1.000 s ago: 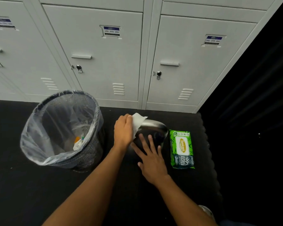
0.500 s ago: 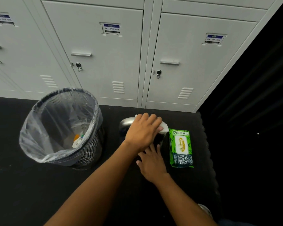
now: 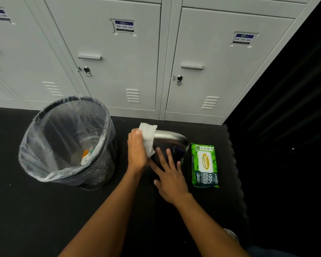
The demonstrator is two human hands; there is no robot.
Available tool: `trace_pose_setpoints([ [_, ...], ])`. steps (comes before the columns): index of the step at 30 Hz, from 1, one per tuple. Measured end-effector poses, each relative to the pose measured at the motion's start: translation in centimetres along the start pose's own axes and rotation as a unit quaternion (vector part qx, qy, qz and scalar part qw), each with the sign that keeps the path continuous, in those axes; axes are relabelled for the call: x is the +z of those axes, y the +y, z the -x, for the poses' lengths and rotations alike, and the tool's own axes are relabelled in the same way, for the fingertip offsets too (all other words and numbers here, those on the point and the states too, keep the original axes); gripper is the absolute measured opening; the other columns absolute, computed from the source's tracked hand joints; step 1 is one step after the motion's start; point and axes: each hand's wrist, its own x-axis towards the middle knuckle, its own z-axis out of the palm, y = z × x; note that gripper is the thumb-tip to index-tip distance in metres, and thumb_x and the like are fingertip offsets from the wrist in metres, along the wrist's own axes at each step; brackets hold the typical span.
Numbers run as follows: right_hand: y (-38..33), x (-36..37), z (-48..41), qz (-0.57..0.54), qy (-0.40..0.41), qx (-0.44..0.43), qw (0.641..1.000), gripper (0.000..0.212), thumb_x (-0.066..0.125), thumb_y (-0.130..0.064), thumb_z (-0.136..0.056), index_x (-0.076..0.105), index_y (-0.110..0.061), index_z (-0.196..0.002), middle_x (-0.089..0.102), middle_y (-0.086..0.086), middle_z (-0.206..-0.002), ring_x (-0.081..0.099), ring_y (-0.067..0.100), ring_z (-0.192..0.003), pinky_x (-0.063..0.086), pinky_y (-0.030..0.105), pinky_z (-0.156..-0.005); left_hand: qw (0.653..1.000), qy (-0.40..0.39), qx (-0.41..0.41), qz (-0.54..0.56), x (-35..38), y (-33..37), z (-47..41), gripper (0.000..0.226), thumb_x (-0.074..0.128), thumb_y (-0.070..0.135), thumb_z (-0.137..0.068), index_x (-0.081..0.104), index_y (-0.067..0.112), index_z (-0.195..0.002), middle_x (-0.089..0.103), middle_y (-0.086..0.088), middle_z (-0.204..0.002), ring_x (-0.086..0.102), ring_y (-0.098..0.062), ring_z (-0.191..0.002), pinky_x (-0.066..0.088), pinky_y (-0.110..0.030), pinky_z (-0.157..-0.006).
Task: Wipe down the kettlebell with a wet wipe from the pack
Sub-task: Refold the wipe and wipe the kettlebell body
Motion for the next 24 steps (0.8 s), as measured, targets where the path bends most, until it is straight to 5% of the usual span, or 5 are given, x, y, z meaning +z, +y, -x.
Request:
trace_pose_setpoints([
  [6,0.0,0.0,0.3,0.011,0.002,0.006,1.0,0.093,0.061,-0.026,-0.093,-0.006,-0.05,-0.153,-0.039,-0.014,-0.156,-0.037,0.023,-0.144,0.007,0.062,-0.12,0.993,-0.102,0.003,-0.052,-1.9,-2.3,1.0,0.056,0.026,0.056,-0.102,0.024,0.032,-0.152,0.033,0.002,-0.15,0.037,-0.012,-0.138,0.032,-0.045,-0.118],
  [10,-0.2,0.0,0.1,0.021,-0.005,0.007,1.0,0.096,0.061,-0.027,-0.093,-0.014,-0.051,-0.149,-0.041,-0.013,-0.156,-0.038,0.025,-0.144,0.006,0.063,-0.12,0.981,-0.118,0.077,-0.134,-1.6,-0.7,1.2,0.06,0.046,0.034,-0.104,0.018,0.025,-0.156,0.017,0.0,-0.16,0.024,-0.017,-0.146,0.026,-0.036,-0.119],
  [14,0.0,-0.1,0.0,0.023,-0.011,0.007,1.0,0.097,0.061,-0.027,-0.093,-0.012,-0.051,-0.151,-0.04,-0.013,-0.156,-0.037,0.025,-0.144,0.006,0.063,-0.119,0.877,-0.184,0.255,-0.364,-2.3,1.8,-2.4,0.053,0.068,0.009,-0.087,0.047,0.016,-0.135,0.05,-0.005,-0.133,0.045,-0.022,-0.118,0.044,-0.042,-0.101],
  [17,-0.2,0.0,0.1,0.025,-0.004,0.007,1.0,0.097,0.062,-0.028,-0.092,-0.011,-0.05,-0.152,-0.039,-0.012,-0.156,-0.037,0.025,-0.144,0.006,0.063,-0.119,0.817,-0.311,0.252,-0.415,-2.8,4.6,-4.7,0.04,0.07,0.016,-0.087,0.051,0.014,-0.122,0.057,-0.005,-0.115,0.055,-0.022,-0.1,0.042,-0.033,-0.082],
  [24,-0.1,-0.2,0.0,0.022,-0.009,0.003,1.0,0.096,0.061,-0.027,-0.093,-0.011,-0.05,-0.152,-0.039,-0.013,-0.157,-0.036,0.026,-0.145,0.009,0.064,-0.119,0.912,-0.24,0.186,-0.276,-3.7,2.2,-3.7,0.029,0.066,0.008,-0.087,0.049,0.017,-0.108,0.059,-0.001,-0.104,0.061,-0.018,-0.092,0.052,-0.036,-0.078],
])
